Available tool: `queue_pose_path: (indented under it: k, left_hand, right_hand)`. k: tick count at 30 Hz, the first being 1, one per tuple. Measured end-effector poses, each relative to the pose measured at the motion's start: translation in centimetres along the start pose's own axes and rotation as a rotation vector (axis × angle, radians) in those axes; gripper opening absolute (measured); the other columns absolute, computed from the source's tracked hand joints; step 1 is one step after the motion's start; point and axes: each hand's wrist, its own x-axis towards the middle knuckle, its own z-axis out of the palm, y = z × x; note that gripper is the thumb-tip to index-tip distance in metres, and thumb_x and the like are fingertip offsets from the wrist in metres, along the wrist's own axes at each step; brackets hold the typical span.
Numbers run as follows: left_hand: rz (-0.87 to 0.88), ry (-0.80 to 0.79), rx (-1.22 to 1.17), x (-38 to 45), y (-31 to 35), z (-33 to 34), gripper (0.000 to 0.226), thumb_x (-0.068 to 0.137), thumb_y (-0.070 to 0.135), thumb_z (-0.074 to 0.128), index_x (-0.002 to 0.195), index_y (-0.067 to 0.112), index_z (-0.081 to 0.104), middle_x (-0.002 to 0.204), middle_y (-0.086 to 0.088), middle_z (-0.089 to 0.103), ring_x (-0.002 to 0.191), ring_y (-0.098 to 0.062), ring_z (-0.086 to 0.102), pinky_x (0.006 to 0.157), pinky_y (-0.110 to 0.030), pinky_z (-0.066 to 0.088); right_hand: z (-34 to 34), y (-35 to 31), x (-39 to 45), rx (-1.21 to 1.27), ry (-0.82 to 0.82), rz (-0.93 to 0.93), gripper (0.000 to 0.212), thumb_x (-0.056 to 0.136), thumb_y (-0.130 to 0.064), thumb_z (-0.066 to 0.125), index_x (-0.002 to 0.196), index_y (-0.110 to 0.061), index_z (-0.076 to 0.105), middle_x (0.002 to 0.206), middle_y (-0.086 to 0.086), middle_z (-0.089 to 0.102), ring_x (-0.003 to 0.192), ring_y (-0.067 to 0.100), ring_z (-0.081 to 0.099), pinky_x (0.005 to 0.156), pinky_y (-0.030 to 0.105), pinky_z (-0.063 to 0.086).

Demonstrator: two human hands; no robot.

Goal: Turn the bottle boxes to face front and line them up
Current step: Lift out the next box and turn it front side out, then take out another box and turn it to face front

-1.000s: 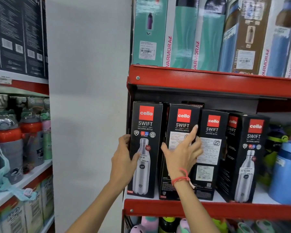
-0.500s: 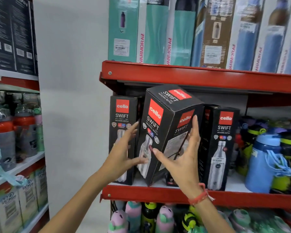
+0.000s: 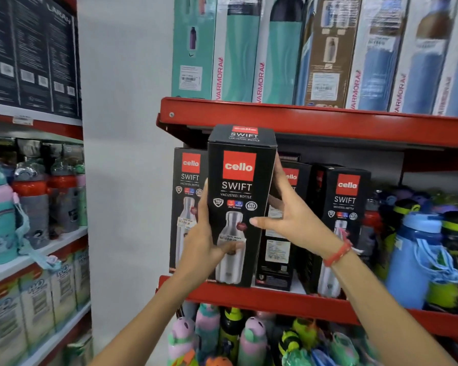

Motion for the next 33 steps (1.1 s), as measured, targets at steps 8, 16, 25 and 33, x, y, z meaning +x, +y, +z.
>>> queue_pose_path:
  k: [8, 16, 25, 33]
  left_hand:
    - [-0.078, -0.038, 0.052, 2.4, -3.3, 2.4, 0.132, 0.067, 0.010, 0.086, 0.146, 0.048, -0.012, 0.116, 0.038, 0.041, 0.078, 0.027, 0.056, 0.064, 0.005, 0.039]
    - [-0.184, -0.063, 0.172, 4.1, -5.3, 3.1, 0.133, 0.069, 0.019, 0.085, 0.138, 0.052, -0.024, 0.100, 0.010, 0.065, 0.060, 0.001, 0.061, 0.063, -0.011, 0.048]
    - [-0.164, -0.013, 0.322, 4.1, -4.3, 3.0, 0.108, 0.080, 0.008, 0.074, 0.153, 0.025, -0.004, 0.146, -0.010, 0.048, 0.115, -0.024, 0.059, 0.093, -0.027, 0.043]
    - [-0.136, 0.008, 0.357, 2.8, -3.1, 2.8, 0.107, 0.081, 0.009, 0.074, 0.153, 0.021, -0.003, 0.144, -0.014, 0.048, 0.111, -0.028, 0.061, 0.080, -0.014, 0.035]
  right_hand:
    - [1.3, 4.3, 2.1, -0.020, 0.127, 0.093, 0.114, 0.083, 0.013, 0.062, 0.149, -0.046, -0.009, 0.135, -0.052, 0.029, 0.127, 0.006, 0.052, 0.107, 0.028, 0.042]
    - [2.9, 7.4, 3.8, -0.136, 0.372, 0.125, 0.101, 0.084, 0.012, 0.063, 0.147, -0.048, 0.012, 0.128, -0.042, 0.036, 0.103, -0.030, 0.046, 0.090, 0.004, 0.041]
    - [4.9, 8.4, 3.6, -0.861, 0.919, 0.528, 0.101, 0.069, -0.036, 0.081, 0.151, -0.017, 0.025, 0.145, 0.021, 0.036, 0.118, 0.038, 0.040, 0.087, 0.051, 0.046]
    - [2.4, 7.2, 2.6, -0.630, 0.791, 0.431, 0.114, 0.078, -0.035, 0.077, 0.146, -0.043, -0.014, 0.147, 0.028, 0.022, 0.115, 0.046, 0.046, 0.082, 0.049, 0.052]
